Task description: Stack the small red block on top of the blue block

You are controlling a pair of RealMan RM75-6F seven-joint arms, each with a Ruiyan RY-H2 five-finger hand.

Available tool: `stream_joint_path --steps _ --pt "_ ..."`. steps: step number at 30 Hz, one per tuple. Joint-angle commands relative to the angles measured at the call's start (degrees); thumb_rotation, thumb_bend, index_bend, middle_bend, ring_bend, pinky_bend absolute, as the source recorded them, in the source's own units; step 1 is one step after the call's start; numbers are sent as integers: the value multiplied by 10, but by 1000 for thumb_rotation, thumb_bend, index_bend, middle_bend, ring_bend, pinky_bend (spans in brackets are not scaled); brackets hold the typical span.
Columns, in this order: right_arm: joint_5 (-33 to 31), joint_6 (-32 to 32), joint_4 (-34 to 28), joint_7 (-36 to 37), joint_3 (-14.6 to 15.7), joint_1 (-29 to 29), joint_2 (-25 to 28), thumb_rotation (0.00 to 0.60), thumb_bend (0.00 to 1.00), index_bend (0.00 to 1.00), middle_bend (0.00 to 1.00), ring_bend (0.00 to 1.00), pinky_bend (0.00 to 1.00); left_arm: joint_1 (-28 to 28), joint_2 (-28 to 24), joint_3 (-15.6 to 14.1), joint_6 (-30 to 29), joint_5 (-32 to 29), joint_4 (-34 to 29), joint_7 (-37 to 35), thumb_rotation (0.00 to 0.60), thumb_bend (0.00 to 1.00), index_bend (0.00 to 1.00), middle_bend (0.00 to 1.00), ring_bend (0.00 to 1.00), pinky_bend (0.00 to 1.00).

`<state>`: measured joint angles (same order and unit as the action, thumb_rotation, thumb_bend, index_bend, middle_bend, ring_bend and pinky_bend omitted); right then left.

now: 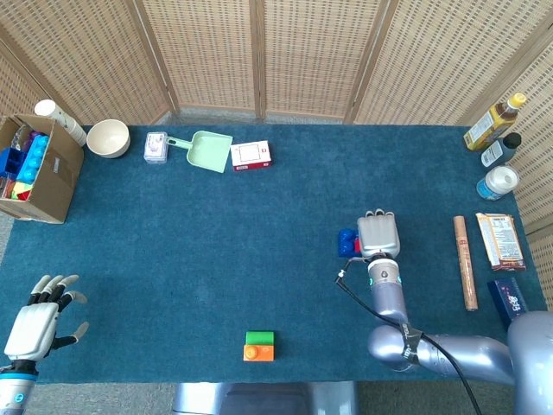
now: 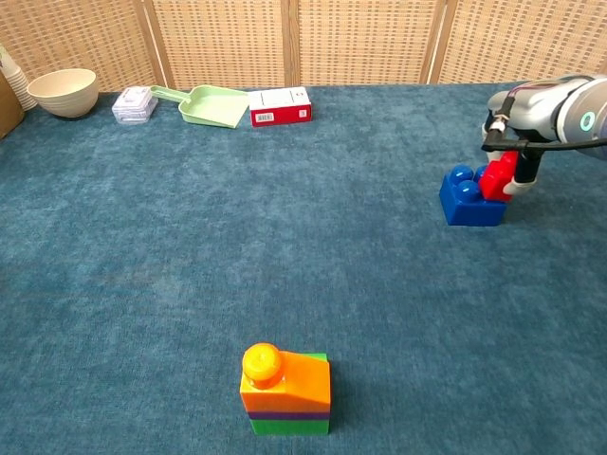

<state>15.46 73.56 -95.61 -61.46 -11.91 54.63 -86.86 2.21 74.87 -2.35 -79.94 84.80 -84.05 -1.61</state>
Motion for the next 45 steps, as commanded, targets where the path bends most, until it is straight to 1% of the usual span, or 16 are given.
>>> stream_joint_path --steps 1,26,28,36,39,45 --pt "-2 0 3 -3 -1 2 -3 600 271 610 281 198 318 0 1 0 0 0 1 -1 600 328 404 182 132 0" --pt "-13 -6 29 -16 -3 6 -23 600 269 602 275 185 318 -2 4 0 -1 -1 9 -9 600 327 405 182 132 0" --pt "-15 -8 27 -18 -4 6 -21 600 266 575 265 176 318 -2 4 0 -1 -1 9 -9 600 327 405 181 132 0" --pt "-12 -5 6 -16 -7 4 -4 600 263 409 238 164 318 -2 5 0 -2 2 10 -11 600 327 405 182 132 0" --pt "-11 -3 -4 -13 -10 2 5 600 263 379 229 158 318 -3 5 -1 -3 3 9 -10 600 327 405 182 132 0" --pt "-5 2 -26 -4 -13 -2 24 598 265 349 211 143 318 -3 2 0 -8 5 4 -6 600 327 405 181 132 0"
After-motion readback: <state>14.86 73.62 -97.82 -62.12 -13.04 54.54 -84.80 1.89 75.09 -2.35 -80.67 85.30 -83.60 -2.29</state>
